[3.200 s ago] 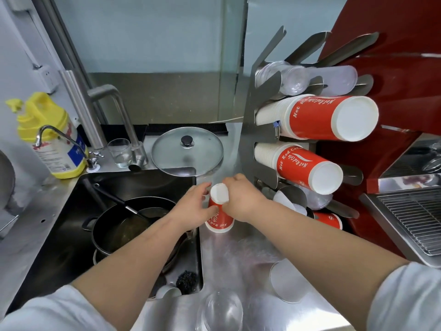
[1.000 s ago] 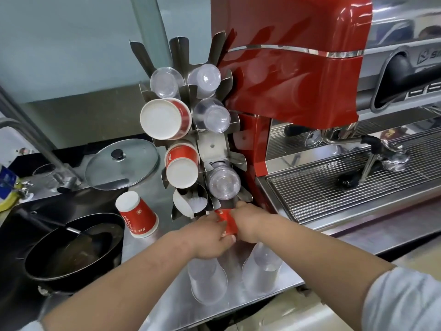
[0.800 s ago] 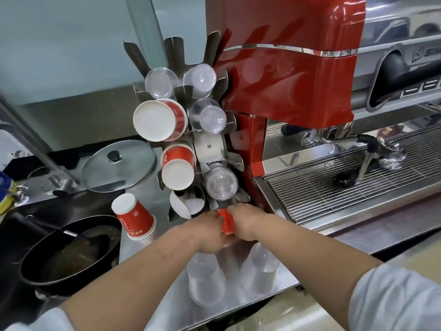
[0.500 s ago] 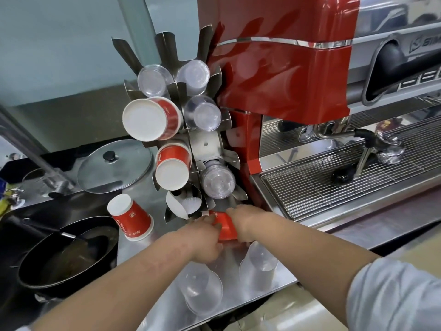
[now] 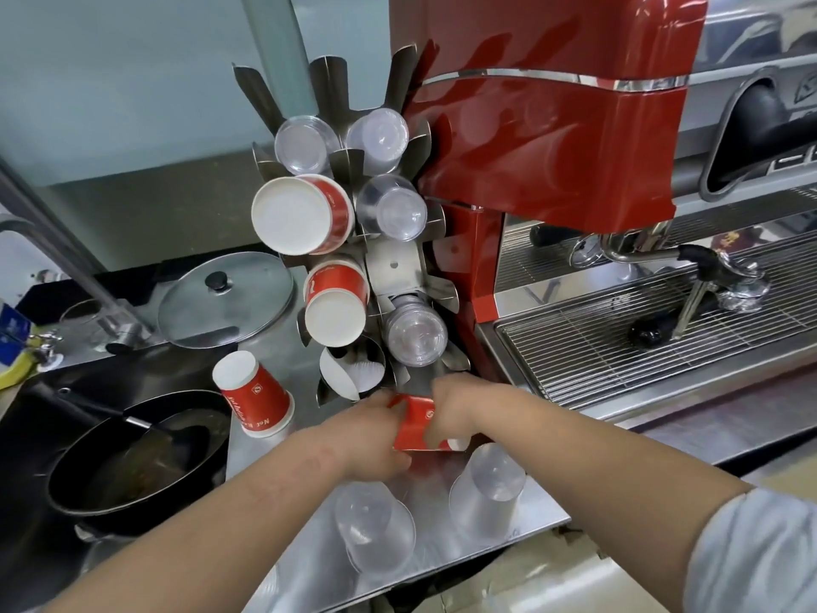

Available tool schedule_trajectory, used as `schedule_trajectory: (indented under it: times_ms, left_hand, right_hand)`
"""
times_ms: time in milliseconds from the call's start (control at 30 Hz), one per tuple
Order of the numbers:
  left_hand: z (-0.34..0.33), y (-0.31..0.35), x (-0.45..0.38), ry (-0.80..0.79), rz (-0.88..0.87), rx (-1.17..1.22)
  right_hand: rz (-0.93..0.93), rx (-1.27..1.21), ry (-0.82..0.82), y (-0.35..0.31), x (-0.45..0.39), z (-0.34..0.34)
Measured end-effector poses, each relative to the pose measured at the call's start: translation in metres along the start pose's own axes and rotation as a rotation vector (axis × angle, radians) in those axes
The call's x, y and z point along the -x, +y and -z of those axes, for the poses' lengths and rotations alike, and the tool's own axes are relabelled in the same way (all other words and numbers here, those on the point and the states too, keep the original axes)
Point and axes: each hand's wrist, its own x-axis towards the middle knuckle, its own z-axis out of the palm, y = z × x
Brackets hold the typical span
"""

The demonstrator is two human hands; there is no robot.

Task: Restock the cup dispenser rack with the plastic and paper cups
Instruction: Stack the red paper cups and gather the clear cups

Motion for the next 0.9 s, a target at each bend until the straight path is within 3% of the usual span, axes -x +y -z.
schedule_trajectory:
  times_ms: [267, 467, 667, 900]
  left_hand:
    - [-0.001, -0.015, 0.021, 0.218, -0.043, 0.293]
    - [0.003, -0.023, 0.041, 0.314, -0.035, 0.410]
    - [0.000, -0.049, 0.063, 0.332, -0.027, 0.413]
    - [-0.017, -0.066, 0.077, 0.329, -0.003, 0.429]
  right_hand:
    - [0.064, -0.409, 0.144, -0.011, 0.034, 0.031]
    - [0.137, -0.373, 0.265, -0.034, 0.059, 0.038]
    - [0.325, -0.089, 0.403, -0.075, 0.057, 0.014]
    - [0.363, -0.080, 0.333, -0.097, 0.041, -0.021]
